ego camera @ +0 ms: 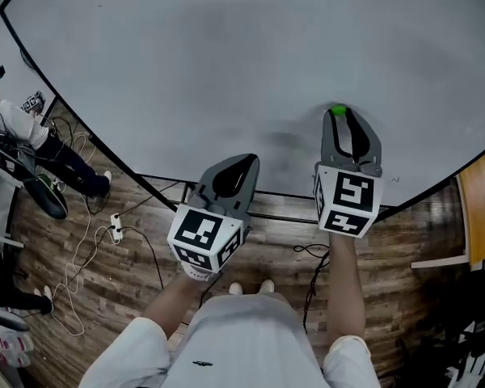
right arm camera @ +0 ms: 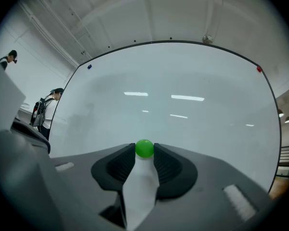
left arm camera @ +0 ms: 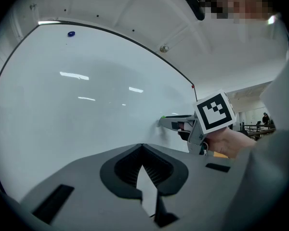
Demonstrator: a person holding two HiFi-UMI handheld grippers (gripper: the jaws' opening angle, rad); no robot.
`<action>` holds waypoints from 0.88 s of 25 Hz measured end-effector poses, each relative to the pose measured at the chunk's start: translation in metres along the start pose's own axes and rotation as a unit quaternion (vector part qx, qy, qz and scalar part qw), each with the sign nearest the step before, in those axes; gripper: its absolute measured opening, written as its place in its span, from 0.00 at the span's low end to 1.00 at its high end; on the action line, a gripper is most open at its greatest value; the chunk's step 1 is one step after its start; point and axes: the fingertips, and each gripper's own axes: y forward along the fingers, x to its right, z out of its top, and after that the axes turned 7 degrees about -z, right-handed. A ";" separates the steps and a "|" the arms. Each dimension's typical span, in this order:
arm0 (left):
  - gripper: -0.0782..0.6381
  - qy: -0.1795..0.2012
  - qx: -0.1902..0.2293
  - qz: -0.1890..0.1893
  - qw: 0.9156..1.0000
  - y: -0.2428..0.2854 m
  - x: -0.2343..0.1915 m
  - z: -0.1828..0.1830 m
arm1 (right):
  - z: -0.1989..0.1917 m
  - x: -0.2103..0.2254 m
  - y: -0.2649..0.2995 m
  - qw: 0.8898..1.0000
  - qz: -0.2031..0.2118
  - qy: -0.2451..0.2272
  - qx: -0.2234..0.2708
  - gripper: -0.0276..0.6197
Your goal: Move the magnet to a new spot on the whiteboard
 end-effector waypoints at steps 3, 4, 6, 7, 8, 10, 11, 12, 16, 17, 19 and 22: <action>0.12 0.000 0.001 -0.001 1.000 0.004 0.000 0.000 | -0.003 0.003 0.003 1.000 -0.006 -0.005 -0.008 0.24; 0.12 -0.001 0.001 -0.002 1.000 0.005 -0.001 0.000 | -0.005 0.003 0.004 1.000 -0.007 -0.005 -0.012 0.24; 0.12 -0.001 0.001 -0.002 1.000 0.005 -0.002 0.000 | -0.007 0.003 0.006 1.000 -0.010 -0.005 -0.016 0.24; 0.12 -0.001 0.002 -0.002 1.000 0.005 -0.003 0.000 | -0.007 0.003 0.008 1.000 -0.011 -0.005 -0.017 0.24; 0.12 -0.001 0.002 -0.002 1.000 0.006 -0.003 0.001 | -0.006 0.003 0.009 1.000 -0.013 -0.005 -0.018 0.24; 0.12 -0.001 0.003 -0.002 1.000 0.007 -0.003 0.002 | -0.004 0.003 0.011 1.000 -0.017 -0.007 -0.017 0.24; 0.12 0.000 0.003 -0.001 1.000 0.007 -0.004 0.003 | -0.003 0.002 0.012 1.000 -0.020 -0.008 -0.016 0.24; 0.12 0.001 0.003 -0.001 1.000 0.008 -0.005 0.003 | -0.003 0.002 0.012 1.000 -0.022 -0.010 -0.015 0.24; 0.12 0.003 0.005 0.000 1.000 0.007 -0.007 0.004 | -0.003 0.002 0.014 0.999 -0.028 -0.010 -0.013 0.25; 0.12 0.003 0.006 0.001 1.000 0.006 -0.006 0.006 | -0.002 0.002 0.013 0.999 -0.029 -0.009 -0.012 0.25; 0.12 0.003 0.007 0.002 1.000 0.002 -0.005 0.007 | -0.001 0.002 0.011 0.999 -0.033 -0.008 -0.007 0.25; 0.12 0.001 0.007 0.005 1.000 -0.002 -0.007 0.006 | -0.003 0.001 0.009 0.999 -0.037 -0.007 -0.003 0.26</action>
